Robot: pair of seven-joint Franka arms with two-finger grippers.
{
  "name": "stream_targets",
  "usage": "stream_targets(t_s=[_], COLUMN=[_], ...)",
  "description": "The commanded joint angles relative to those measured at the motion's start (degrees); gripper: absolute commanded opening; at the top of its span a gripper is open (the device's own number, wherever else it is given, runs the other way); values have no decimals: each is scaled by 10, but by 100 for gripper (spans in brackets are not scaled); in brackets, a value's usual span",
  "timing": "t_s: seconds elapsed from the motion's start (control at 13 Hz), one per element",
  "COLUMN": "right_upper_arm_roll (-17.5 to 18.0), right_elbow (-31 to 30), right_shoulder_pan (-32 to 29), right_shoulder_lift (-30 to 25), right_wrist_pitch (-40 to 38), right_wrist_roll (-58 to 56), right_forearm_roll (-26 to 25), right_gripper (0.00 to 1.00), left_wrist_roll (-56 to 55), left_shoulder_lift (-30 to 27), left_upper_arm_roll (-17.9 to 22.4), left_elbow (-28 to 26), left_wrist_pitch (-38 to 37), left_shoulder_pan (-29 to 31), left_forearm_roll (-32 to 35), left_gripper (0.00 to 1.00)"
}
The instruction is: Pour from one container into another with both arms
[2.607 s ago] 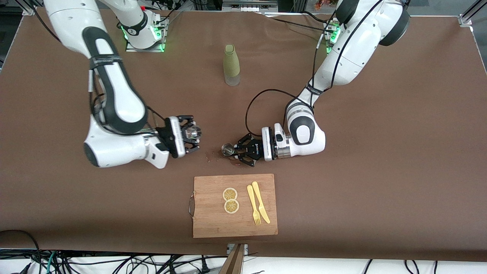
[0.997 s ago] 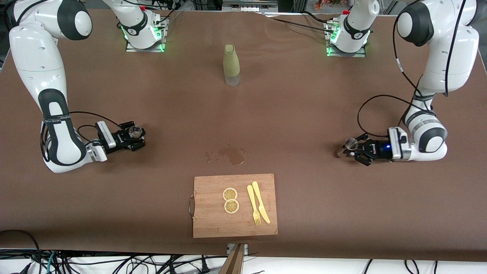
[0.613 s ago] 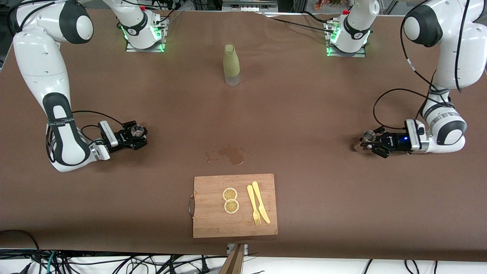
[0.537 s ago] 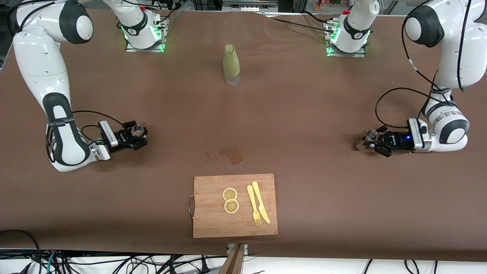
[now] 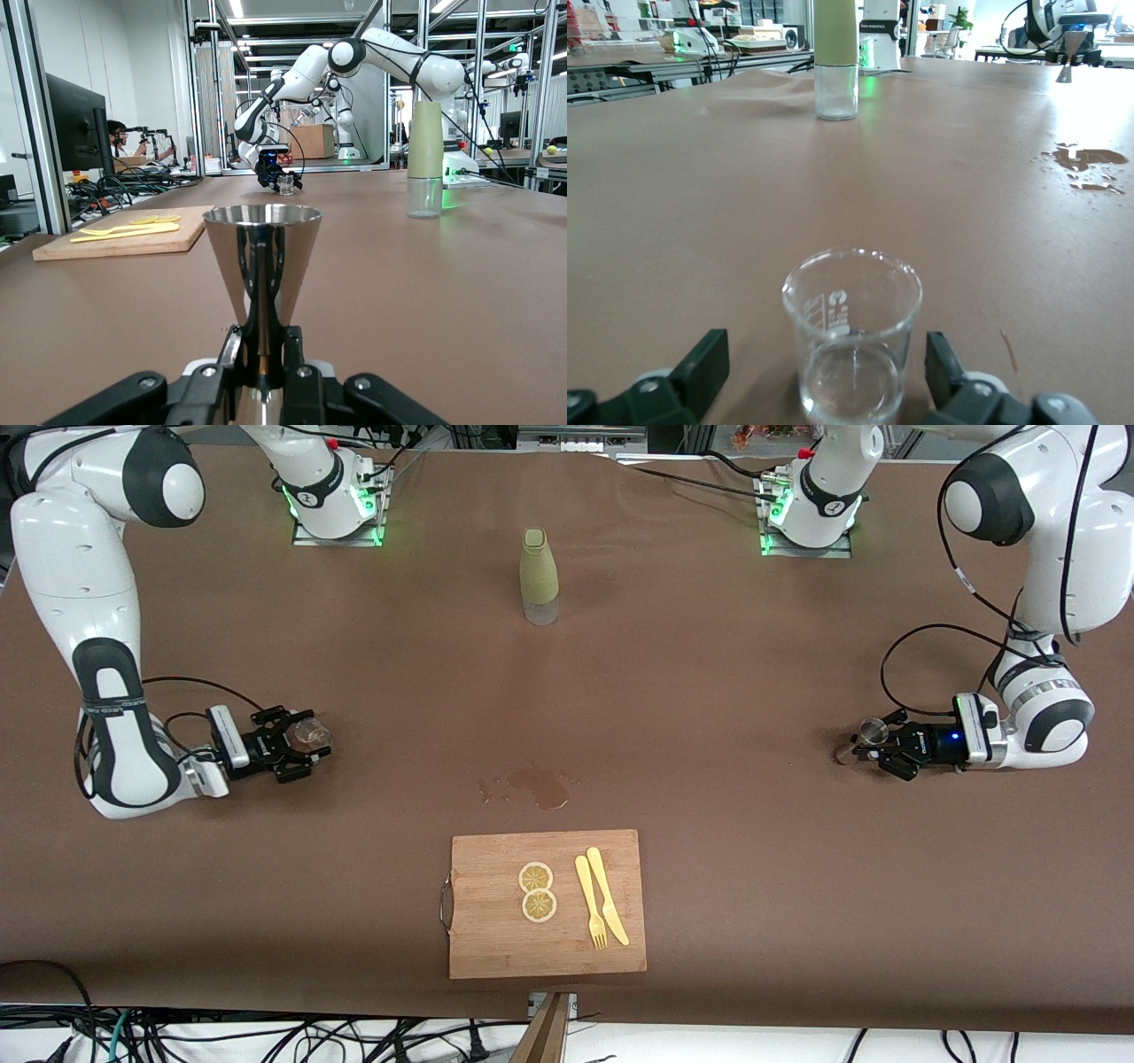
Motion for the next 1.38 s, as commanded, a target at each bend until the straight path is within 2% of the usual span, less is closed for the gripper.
stream_targets(t_s=[0.0, 0.31, 0.38, 0.46, 0.54, 0.61, 0.84, 1.0, 1.15, 1.3], right_upper_arm_roll=[-11, -24, -28, -30, -30, -32, -46, -54, -54, -54], right_elbow=[-1, 4, 4, 4, 5, 4, 5, 4, 5, 18], right_shoulder_pan=[-2, -4, -4, -5, -4, -4, -4, 4, 5, 15], right_shoulder_lift=[-18, -48, -59, -75, -90, -107, -150, -191, -222, -246], right_wrist_pitch=[-7, -7, -9, -20, -32, -37, -80, -92, -123, -136], right_wrist_roll=[0, 45, 65, 86, 109, 132, 191, 238, 312, 385], right_forearm_roll=[1, 2, 2, -2, -4, -6, -10, -41, -42, -42], right_gripper=[100, 100, 100, 100, 100, 100, 100, 100, 100, 100], left_wrist_roll=[116, 128, 124, 122, 117, 96, -24, -156, -285, -415], left_shoulder_lift=[21, 37, 40, 41, 36, 33, 12, -13, -46, -58], left_upper_arm_roll=[3, 3, 3, 3, 4, 4, 4, 4, 4, 3], left_elbow=[7, 14, 19, 20, 20, 25, 77, 113, 130, 167], left_wrist_pitch=[-15, -12, -11, -7, 2, 12, 42, 59, 68, 74], left_shoulder_pan=[1, 1, 1, 1, 1, 1, 2, 1, -5, -9], left_forearm_roll=[16, 17, 18, 18, 18, 22, 92, 163, 240, 289], left_gripper=[0, 0, 8, 81, 100, 100, 100, 100, 100, 100])
